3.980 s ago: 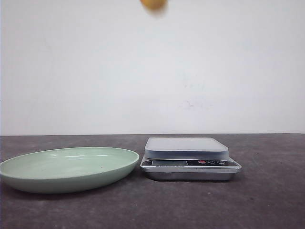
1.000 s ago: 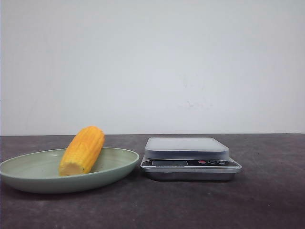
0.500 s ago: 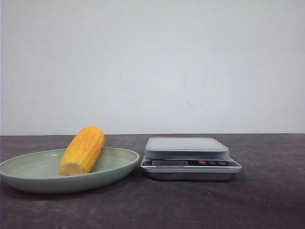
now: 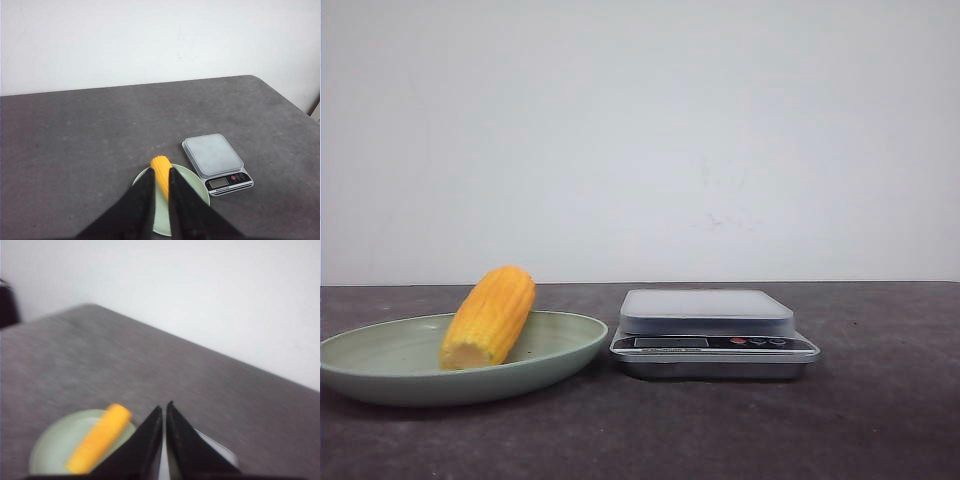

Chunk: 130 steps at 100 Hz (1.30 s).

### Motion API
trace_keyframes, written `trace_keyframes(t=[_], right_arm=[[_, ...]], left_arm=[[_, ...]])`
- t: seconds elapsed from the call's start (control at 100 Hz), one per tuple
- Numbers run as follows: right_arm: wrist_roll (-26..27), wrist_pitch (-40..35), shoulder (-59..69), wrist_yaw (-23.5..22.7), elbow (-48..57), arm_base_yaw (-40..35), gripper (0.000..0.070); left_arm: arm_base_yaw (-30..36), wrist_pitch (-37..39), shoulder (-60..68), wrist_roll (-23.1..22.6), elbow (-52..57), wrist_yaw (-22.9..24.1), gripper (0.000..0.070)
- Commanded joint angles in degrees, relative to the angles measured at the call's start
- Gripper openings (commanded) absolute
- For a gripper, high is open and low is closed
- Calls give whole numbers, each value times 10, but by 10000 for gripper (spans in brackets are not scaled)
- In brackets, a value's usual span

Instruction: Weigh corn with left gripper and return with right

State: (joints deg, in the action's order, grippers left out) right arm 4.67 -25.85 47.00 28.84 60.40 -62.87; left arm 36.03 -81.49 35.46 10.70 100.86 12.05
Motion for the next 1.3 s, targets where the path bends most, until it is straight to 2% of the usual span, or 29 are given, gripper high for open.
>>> trace_keyframes(t=[0.0,0.12,0.21,0.27,0.4,0.53,0.66,0.87,1.29], right_arm=[[-7,0,-9,-44,-4,41,7],[-16,24,-55,-144,-60,163,7],[-38,88,-111,-227,-140,263,7],[-41,139,-157,-257,-204,323,7],[-40,194,-284,-260,-338,428,7],[-34,197,-400,-259,-450,508,7],[-4,198,-470,-267,-535,565,7],[-6,207,-468,-332,-582,598,7],[-10,206,-468,-341,-596,598,7]], left_arm=[[4,-22,4,3,11,2,11],[4,-22,4,3,14,2,11],[4,-22,4,3,14,2,11],[4,-22,4,3,14,2,11],[4,-22,4,3,14,2,11],[4,-22,4,3,14,2,11],[4,-22,4,3,14,2,11],[4,-21,4,3,14,2,11],[4,-21,4,3,14,2,11]])
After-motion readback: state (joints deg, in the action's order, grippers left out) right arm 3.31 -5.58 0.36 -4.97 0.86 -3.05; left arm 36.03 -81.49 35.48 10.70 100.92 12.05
